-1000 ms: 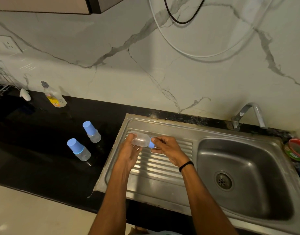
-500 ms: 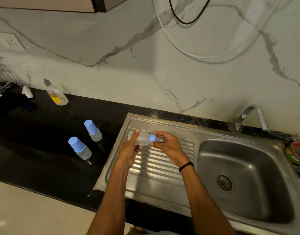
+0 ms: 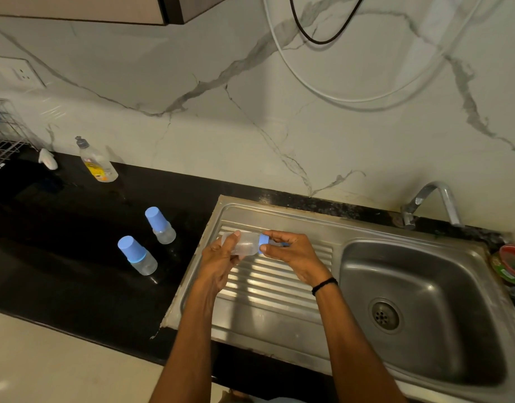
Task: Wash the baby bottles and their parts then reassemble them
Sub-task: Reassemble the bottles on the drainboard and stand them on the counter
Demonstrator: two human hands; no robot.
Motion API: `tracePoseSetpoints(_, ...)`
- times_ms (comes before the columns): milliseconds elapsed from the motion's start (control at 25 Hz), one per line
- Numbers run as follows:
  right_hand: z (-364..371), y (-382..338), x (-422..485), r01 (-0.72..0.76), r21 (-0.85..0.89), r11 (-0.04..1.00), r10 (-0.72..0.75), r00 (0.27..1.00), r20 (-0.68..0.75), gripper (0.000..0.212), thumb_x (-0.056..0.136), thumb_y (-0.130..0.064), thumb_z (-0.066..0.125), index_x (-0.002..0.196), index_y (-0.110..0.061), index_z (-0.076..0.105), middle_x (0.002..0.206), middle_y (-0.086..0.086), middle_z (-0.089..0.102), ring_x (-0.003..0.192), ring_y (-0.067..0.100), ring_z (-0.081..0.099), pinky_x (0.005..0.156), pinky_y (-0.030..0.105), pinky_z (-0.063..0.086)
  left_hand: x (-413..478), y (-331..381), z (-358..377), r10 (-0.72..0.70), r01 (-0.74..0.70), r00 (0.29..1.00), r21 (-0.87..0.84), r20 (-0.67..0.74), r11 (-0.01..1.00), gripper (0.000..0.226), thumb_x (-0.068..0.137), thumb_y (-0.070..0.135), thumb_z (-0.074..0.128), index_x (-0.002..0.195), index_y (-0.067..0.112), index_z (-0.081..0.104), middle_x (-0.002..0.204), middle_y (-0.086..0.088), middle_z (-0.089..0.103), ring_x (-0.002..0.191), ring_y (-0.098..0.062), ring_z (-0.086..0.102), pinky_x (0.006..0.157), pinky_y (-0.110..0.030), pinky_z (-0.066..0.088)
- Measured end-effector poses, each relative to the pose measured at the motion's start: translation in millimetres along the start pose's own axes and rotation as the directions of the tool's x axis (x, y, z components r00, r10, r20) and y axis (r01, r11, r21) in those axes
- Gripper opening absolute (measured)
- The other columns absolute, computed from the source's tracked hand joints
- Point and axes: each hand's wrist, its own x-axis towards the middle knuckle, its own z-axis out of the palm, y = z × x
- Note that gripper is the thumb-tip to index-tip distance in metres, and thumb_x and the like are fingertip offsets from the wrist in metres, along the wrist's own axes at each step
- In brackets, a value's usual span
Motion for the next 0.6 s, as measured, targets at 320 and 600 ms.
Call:
tracePoseSetpoints(320,16,-1,1,0.136,-0.203,0.97,-0.128,0.991,0.049,0.042,0.075,-0.003,0.082,0.103,-0.034,0.073,0.108,-0.007,0.073,0.105,0.012,0.067,0.094,0.025,0.053,9,1,7,-0.053,0.084,0.949,0.089,-0.312,0.992,0.055,0.073,0.058,0.082,0.104,0.014,0.069,0.086,-0.008,0.069,0.059,-0.01,0.056,0.051,-0.023,0.049)
tracePoseSetpoints(600,14,1,1,-0.139,-0.032,0.99,0.136,0.987,-0.08,0.046,0.082,-0.039,0.073,0.095,0.005,0.073,0.08,0.019,0.071,0.069,0.027,0.071,0.066,0.032,0.061,-3,9,-8,0.064,-0.061,0.99,-0.032,0.127,0.998,0.049,0.084,0.02,0.077,0.131,0.013,0.064,0.131,-0.015,0.062,0.114,-0.03,0.066,0.094,-0.04,0.058)
